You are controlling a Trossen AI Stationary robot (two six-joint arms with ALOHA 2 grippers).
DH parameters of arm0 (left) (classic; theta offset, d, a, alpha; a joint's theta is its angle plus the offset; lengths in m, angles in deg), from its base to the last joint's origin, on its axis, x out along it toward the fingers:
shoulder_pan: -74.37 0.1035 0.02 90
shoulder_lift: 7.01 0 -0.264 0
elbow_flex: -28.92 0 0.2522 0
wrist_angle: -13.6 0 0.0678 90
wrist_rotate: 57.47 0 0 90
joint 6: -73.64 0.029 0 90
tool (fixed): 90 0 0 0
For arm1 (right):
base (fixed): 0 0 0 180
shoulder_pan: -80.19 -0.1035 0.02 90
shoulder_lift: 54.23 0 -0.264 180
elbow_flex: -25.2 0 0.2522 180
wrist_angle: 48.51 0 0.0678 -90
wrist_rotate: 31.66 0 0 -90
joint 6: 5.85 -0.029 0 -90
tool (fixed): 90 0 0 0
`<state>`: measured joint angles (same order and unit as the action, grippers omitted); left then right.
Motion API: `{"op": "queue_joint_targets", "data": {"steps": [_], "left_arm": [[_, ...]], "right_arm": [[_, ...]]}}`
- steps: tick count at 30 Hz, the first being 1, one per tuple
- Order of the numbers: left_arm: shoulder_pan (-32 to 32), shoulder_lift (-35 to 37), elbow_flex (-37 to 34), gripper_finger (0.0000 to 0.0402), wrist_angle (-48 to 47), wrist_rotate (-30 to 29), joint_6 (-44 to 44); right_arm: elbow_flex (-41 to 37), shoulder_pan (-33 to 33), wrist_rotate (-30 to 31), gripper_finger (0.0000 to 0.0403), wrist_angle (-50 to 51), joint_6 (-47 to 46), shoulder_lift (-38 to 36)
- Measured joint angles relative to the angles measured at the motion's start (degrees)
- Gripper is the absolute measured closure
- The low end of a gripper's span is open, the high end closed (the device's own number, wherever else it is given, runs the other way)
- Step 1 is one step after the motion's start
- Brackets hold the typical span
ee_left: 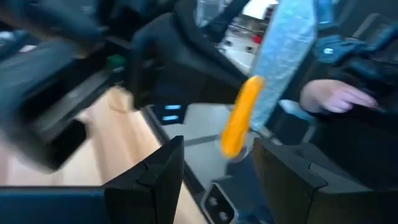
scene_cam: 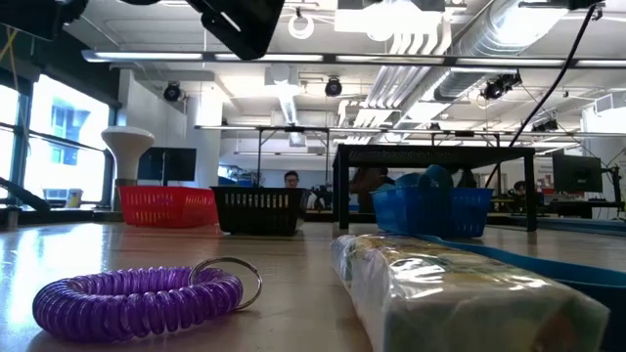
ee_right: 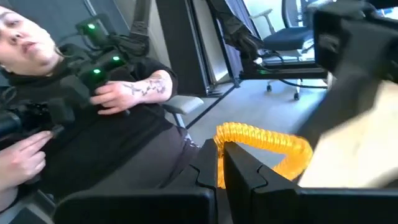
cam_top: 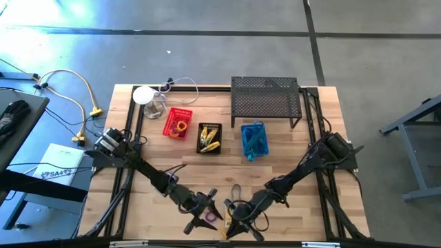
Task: Pick & Place Office Desk Supplies
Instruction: Put the yellow wrist coil keychain into the orange bin
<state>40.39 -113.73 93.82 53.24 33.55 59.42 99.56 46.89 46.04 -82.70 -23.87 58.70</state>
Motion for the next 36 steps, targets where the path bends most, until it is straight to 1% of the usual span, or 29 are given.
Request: {"op": "queue_joint_targets", "data": {"steps": [3,10,15,20,24,26,29,34,36], "left_arm": [[0.6,0.0,0.0,0.0216,0.0,3.2,0.0],[0.5,0.0,0.0,0.0216,0.4,3.4,0.4],[0.5,0.0,0.0,0.0216,0.3,3.7,0.2],[0.4,0.0,0.0,0.0216,-0.8,6.5,0.1],[0.4,0.0,0.0,0.0222,-2.1,6.4,0.1],[0.4,0.0,0.0,0.0233,-2.2,6.3,0.3],[0.4,0.0,0.0,0.0261,-2.3,6.2,0.6],[0.4,0.0,0.0,0.0337,-2.8,5.9,0.7],[0.4,0.0,0.0,0.0372,-3.6,3.4,0.7]], "right_arm": [[0.0,0.5,0.6,0.0399,0.8,0.0,0.0],[0.0,0.9,6.3,0.0399,5.1,-0.5,0.0],[0.0,1.0,7.4,0.0399,4.9,-0.8,0.0],[0.0,0.9,9.5,0.0399,4.9,-0.8,0.0],[0.0,0.9,9.4,0.0399,4.9,-0.4,0.0],[0.0,0.9,9.4,0.0399,4.9,0.0,0.0],[0.0,0.9,9.4,0.0399,5.0,0.0,0.0],[0.0,0.9,9.4,0.0399,5.7,-0.4,0.0],[0.0,0.7,9.4,0.0399,5.8,-0.4,0.0]]}}
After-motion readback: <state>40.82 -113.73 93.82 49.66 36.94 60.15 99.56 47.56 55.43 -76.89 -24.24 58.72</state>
